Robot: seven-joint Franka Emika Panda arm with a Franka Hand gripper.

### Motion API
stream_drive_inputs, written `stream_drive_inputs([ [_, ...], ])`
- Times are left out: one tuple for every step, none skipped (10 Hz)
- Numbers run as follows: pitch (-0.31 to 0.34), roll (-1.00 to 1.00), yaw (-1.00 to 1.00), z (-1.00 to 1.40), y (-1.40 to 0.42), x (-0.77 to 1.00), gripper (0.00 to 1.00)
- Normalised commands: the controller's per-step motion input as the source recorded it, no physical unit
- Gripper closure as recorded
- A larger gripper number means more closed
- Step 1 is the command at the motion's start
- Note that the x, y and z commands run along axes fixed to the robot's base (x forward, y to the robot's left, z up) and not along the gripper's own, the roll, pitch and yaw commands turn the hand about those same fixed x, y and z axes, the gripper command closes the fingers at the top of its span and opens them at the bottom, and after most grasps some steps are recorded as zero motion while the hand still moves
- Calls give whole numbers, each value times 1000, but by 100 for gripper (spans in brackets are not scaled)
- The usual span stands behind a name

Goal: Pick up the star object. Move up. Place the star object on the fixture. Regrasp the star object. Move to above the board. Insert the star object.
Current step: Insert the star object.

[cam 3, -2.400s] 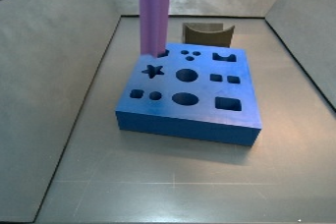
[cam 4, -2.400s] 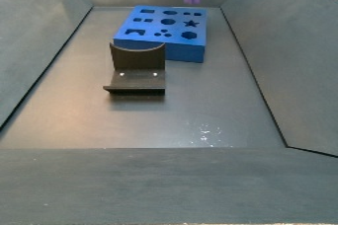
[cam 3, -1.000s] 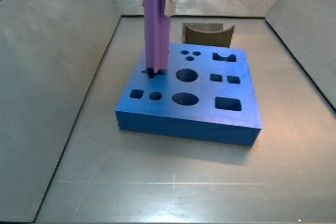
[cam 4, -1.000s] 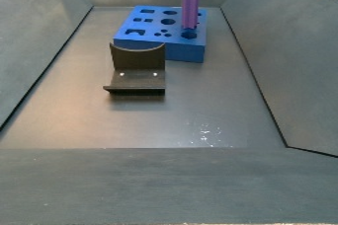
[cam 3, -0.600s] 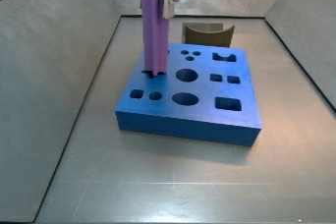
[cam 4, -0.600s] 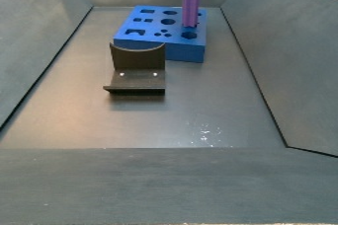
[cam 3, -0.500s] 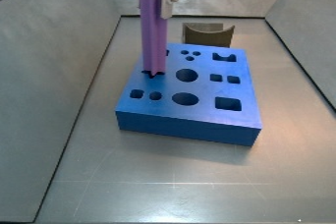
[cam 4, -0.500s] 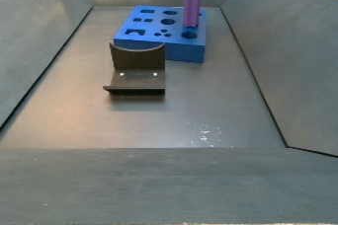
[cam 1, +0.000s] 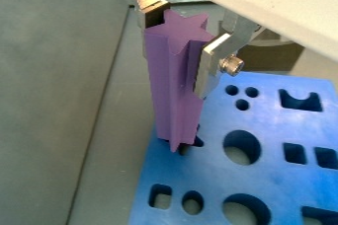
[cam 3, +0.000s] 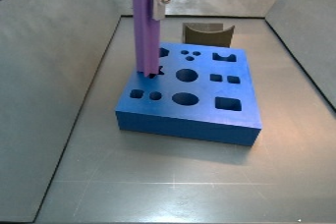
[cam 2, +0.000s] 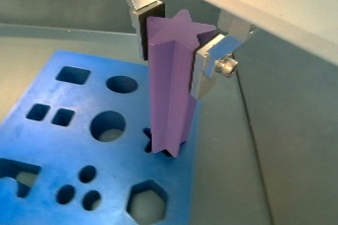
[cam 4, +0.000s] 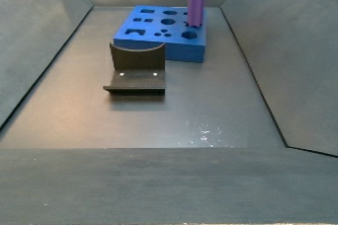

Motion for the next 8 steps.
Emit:
stream_drive_inputs([
  [0, 0, -34, -534, 91, 460, 100],
  [0, 0, -9, -580, 83, 463, 100],
  [0, 21, 0, -703, 51, 300, 100],
  [-39, 3, 0, -1000, 0, 217, 100],
  [-43, 14, 0, -954, 0, 206, 100],
  [-39, 43, -11, -720, 0, 186, 100],
  [-76, -51, -14, -151, 0, 0, 100],
  [20, 1, 0, 0, 0, 11, 100],
])
